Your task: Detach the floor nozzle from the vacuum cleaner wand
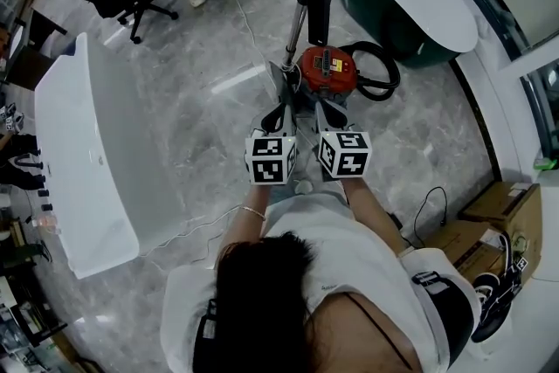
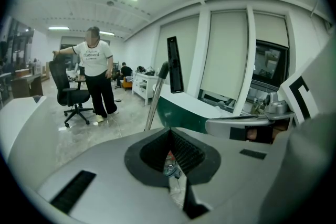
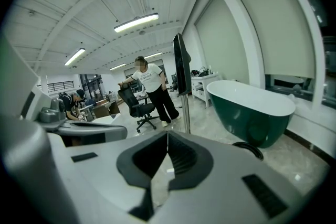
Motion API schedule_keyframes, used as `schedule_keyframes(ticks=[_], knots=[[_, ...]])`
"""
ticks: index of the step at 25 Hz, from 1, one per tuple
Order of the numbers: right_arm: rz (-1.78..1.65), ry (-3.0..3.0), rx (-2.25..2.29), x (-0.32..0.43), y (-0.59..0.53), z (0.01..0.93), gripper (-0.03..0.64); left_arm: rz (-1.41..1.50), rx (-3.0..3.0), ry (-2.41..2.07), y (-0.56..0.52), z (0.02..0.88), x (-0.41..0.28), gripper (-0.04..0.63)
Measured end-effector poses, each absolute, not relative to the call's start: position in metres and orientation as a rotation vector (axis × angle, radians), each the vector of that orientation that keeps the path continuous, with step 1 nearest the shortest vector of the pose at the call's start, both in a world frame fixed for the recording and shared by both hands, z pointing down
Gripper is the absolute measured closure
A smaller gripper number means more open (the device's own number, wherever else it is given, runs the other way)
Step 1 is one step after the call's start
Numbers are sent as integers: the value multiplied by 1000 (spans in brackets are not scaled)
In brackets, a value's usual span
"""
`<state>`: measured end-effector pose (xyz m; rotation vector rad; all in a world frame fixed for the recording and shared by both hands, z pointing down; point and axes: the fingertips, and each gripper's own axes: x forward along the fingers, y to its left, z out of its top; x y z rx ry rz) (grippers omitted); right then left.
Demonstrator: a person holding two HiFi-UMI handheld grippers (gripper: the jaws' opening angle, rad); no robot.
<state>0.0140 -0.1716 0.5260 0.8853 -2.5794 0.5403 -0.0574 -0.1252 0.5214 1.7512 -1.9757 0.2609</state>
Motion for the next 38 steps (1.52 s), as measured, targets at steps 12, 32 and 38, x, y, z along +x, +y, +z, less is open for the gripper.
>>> schedule_keyframes(ticks=[12,32,38], knots=[[498,-2690,867,-14,-206,487,601,270,1773,-1968,-162,520,-88,592],[440,-2728,1014,-27,-274,450,600,289,1847,-1890,-231,518,-120,592],[539,-2750,992,-42,-290,447,425,295,1870,-1849,-254,521,-139,592]])
